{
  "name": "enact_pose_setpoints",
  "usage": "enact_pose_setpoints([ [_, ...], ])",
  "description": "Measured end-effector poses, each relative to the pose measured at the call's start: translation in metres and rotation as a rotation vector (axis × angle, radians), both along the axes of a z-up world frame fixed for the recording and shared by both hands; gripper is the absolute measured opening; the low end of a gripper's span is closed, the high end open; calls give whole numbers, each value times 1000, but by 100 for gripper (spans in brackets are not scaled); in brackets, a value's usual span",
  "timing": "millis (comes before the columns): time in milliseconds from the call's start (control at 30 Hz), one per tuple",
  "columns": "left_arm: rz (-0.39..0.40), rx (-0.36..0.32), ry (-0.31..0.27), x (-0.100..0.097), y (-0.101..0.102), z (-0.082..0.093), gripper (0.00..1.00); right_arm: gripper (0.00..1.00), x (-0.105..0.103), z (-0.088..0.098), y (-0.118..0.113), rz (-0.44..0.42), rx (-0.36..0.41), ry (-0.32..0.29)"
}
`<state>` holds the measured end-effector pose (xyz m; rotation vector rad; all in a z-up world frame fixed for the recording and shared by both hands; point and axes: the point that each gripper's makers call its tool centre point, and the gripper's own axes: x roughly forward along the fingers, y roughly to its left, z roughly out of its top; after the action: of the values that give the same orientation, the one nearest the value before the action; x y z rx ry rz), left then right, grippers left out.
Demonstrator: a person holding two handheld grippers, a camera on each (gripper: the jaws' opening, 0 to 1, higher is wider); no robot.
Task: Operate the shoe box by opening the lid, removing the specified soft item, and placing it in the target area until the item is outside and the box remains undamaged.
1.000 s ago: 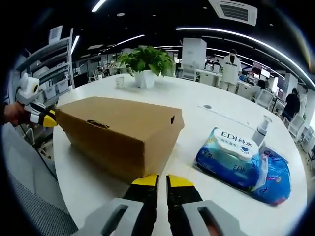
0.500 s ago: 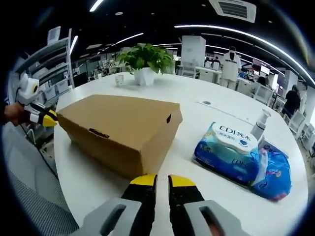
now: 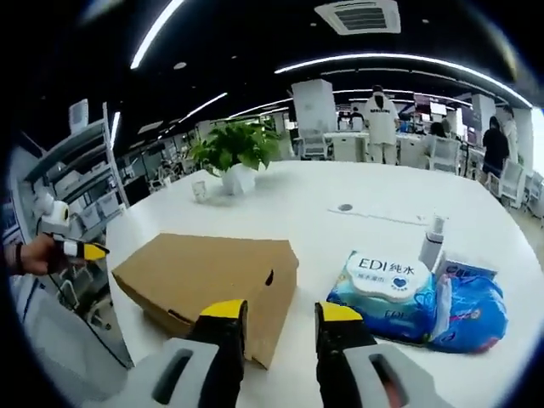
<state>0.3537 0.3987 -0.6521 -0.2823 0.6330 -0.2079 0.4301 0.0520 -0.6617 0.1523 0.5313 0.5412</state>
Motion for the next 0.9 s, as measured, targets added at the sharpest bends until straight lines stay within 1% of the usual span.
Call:
enact_pose_setpoints([
  [67,-4,-26,5,4,-8,0,39,36,-2,1,12,27,49,25],
  [100,-11,-38,16,5,-13,-1,39,38,-2,1,17,39,60,33],
  [167,-23,-45,28,7,-21,-5,41,40,-2,-5,25,52,52,47],
  [233,-50,-45,62,7,-33,-14,42,40,-4,-12,31,58,46,65],
  [300,-60,-48,78,8,-39,-19,41,40,-5,-20,35,64,38,89],
  [367,-69,-45,96,9,-44,-24,41,40,-7,-26,36,57,53,117],
  [400,-73,-45,101,10,-45,-26,40,40,-8,-31,38,56,63,139],
  [500,-85,-48,131,9,-51,-34,39,39,-11,-40,39,58,53,163],
  [600,-97,-48,151,8,-51,-43,34,38,-12,-42,39,46,71,173],
  [733,-105,-60,173,8,-53,-52,31,36,-15,-50,40,46,84,197],
  [833,-112,-54,184,9,-52,-59,31,36,-17,-54,40,40,81,202],
  [900,-101,-80,196,12,-51,-62,31,36,-17,-53,40,34,94,197],
])
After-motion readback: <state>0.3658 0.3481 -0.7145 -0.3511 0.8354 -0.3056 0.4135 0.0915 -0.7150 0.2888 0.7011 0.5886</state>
